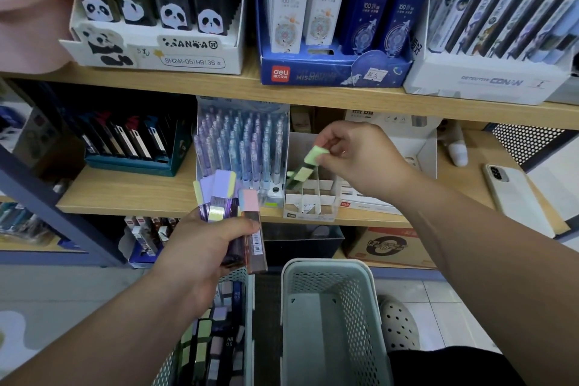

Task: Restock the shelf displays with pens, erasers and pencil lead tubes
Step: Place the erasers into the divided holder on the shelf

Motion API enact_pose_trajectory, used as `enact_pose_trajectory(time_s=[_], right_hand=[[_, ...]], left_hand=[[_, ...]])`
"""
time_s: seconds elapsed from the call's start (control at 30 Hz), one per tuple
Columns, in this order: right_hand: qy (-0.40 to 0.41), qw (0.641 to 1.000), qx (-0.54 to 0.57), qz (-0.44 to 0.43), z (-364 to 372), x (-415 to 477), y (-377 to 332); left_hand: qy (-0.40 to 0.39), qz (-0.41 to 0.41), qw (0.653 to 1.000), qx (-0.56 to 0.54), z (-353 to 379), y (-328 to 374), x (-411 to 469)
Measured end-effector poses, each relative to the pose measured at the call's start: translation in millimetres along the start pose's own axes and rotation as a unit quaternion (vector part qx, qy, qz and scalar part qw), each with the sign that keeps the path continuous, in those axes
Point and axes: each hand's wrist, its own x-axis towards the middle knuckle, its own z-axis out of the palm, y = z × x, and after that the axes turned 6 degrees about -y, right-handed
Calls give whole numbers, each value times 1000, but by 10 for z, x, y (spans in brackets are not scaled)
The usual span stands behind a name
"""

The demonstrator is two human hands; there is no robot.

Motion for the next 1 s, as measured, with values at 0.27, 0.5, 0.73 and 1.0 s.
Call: enact_pose_trajectory(time_s=[0.27,0.5,0.73,1.0], right_hand=[[77,996,-40,16,52,156,-47],[62,992,-103,36,94,279,14],[47,994,-96,16,345,393,66],[57,992,-116,-3,402,389,165]], left_hand=[[12,-2,1000,-10,33,19,8],[3,-9,1000,-3,13,8,27],[1,-6,1000,-2,-13,16,29],[-5,-10,1000,-18,-29,15,26]])
